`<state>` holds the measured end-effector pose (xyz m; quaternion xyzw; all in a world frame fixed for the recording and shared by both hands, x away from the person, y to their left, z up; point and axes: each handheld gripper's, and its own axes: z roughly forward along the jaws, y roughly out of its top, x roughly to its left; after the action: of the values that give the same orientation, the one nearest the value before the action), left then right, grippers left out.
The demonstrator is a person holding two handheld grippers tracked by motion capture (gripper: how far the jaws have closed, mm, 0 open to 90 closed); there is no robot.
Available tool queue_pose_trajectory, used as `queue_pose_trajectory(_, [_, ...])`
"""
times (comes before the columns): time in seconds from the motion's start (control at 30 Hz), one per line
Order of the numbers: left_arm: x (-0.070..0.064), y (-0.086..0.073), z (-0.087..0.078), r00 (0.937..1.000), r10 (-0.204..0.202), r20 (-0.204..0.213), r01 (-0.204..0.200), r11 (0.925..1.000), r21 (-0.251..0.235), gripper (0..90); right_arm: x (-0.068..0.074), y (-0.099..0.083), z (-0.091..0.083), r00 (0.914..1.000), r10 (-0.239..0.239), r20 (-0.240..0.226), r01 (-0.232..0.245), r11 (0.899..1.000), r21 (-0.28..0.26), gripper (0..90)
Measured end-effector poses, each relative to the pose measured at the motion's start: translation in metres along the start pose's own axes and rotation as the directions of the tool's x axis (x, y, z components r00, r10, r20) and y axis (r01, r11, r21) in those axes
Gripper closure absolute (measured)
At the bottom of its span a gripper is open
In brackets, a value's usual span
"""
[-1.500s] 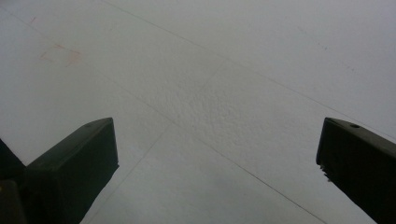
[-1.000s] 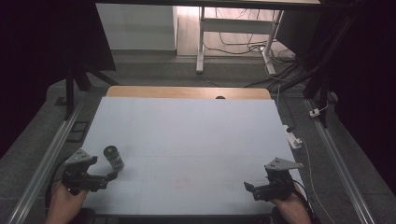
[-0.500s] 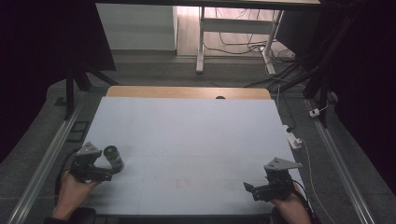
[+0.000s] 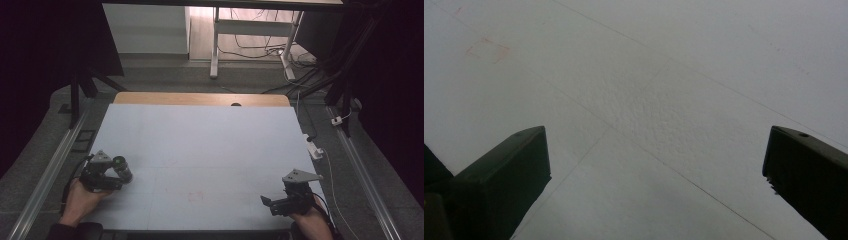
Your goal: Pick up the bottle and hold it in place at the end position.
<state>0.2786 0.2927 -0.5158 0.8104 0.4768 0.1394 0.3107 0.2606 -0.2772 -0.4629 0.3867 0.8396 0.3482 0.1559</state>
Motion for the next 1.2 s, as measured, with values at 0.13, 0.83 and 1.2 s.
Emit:
queue_pose_trajectory(0.13, [-0.002, 0.000, 0.000, 0.9995, 0.032, 0.000, -0.032, 0.9995, 0.006, 32.7, 0.000, 0.000, 0.000, 1.0000, -0.003, 0.000, 0.003, 1.000, 0.001, 0.0])
queue_pose_trajectory(0.83, [-0.006, 0.007, -0.006, 0.9977, 0.028, 0.061, -0.028, 0.9996, -0.004, 54.0, 0.000, 0.000, 0.001, 1.0000, -0.005, -0.001, 0.006, 1.000, 0.009, 0.0])
queue_pose_trajectory(1.2, [-0.018, 0.027, -0.010, 0.9932, 0.046, 0.107, -0.040, 0.9973, -0.061, 54.0, 0.000, 0.000, 0.001, 1.0000, -0.005, 0.000, 0.005, 1.000, 0.011, 0.0])
